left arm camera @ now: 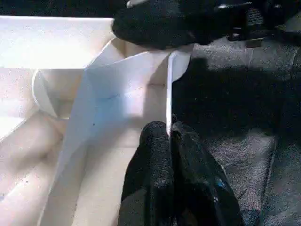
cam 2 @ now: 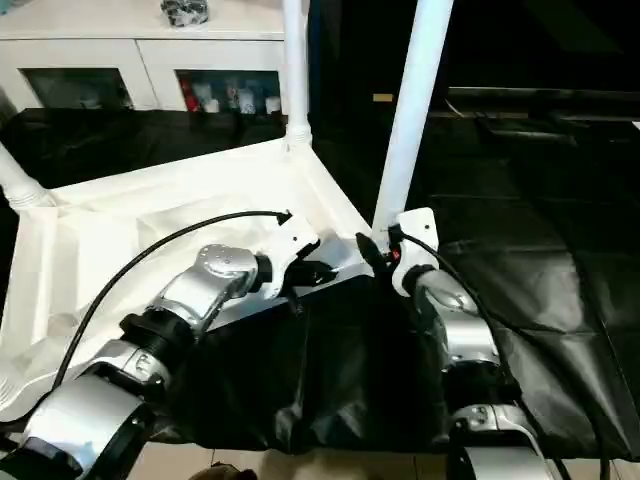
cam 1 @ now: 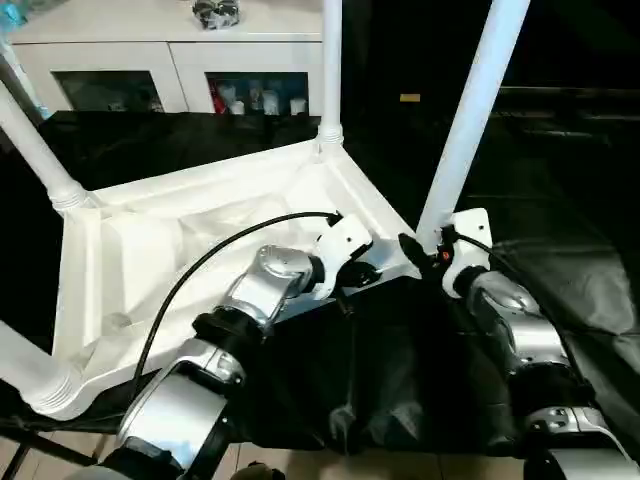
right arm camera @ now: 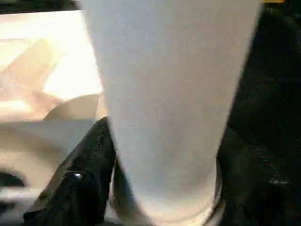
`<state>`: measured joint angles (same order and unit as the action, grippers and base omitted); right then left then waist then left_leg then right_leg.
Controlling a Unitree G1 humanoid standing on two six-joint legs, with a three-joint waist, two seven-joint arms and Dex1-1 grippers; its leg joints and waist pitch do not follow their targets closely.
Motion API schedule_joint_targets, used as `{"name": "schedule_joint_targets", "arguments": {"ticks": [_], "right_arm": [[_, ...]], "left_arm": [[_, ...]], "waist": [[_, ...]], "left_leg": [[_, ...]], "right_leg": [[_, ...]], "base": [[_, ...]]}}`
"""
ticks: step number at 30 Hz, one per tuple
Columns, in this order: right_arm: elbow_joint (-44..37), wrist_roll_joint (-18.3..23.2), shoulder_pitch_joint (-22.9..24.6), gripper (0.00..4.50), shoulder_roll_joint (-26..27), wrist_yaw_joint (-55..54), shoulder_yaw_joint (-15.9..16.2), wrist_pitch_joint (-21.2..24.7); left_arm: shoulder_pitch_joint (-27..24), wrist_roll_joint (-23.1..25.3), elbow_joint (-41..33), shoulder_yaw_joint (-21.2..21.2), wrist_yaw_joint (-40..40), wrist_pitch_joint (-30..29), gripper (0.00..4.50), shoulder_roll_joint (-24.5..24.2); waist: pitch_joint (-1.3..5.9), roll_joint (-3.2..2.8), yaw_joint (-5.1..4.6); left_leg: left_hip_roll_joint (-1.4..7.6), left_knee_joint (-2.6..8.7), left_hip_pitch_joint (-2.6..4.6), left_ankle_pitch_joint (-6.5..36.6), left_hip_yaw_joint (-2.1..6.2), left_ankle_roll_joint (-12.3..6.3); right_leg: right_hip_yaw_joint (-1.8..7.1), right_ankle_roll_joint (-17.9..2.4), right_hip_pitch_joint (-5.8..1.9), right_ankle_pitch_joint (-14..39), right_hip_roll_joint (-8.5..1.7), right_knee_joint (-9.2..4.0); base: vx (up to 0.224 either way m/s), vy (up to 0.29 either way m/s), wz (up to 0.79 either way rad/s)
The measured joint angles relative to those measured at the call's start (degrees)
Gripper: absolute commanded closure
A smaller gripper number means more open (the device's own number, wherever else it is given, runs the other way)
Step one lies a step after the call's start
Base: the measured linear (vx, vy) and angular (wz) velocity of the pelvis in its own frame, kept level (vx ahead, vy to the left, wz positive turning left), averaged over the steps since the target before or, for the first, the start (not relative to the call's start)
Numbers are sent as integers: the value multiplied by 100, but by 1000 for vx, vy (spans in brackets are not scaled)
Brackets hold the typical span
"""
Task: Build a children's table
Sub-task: Rotate leg to tighten
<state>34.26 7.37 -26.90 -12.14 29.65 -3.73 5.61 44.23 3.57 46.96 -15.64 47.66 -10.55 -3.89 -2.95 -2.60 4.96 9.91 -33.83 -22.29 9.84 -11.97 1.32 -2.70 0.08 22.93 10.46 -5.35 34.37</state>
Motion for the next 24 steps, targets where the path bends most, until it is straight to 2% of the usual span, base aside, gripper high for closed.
{"name": "schedule_joint_targets", "arguments": {"ticks": [3,7,12,19,21,24], "right_arm": [[-103,-18,130,76,-260,550,225,-124],[-328,-2,328,76,-515,1216,434,-220],[-836,218,712,76,-1054,2494,671,-243],[-1049,322,787,76,-1328,3337,1012,-264],[-1149,323,790,101,-1342,3496,1103,-232],[-1225,333,808,112,-1373,3660,1165,-197]], "left_arm": [[-122,-26,-128,-6,353,148,450,-178],[-215,-76,-277,-69,841,228,450,-428],[-415,-201,-640,-201,1737,263,450,-886],[-548,-266,-915,-341,2462,260,450,-1234],[-601,-278,-1043,-370,2629,233,450,-1324],[-642,-286,-1162,-396,2824,177,450,-1405]], "waist": [[-1,1,-11],[-1,0,13],[-3,4,49],[-3,5,118],[-4,5,137],[-4,5,159]], "left_leg": [[4,6,1,0,1,0],[8,8,1,0,1,1],[8,5,0,0,1,1],[7,4,0,0,1,1],[7,4,-1,0,1,1],[7,4,-4,0,1,2]], "right_leg": [[-5,0,6,0,2,1],[-8,1,8,0,5,2],[-6,1,5,1,4,1],[-5,0,3,0,4,2],[-4,0,3,1,4,2],[-5,1,6,2,4,0]], "base": [[0,0,0],[0,0,0],[0,0,0],[0,0,0],[0,0,0],[0,0,0]]}}
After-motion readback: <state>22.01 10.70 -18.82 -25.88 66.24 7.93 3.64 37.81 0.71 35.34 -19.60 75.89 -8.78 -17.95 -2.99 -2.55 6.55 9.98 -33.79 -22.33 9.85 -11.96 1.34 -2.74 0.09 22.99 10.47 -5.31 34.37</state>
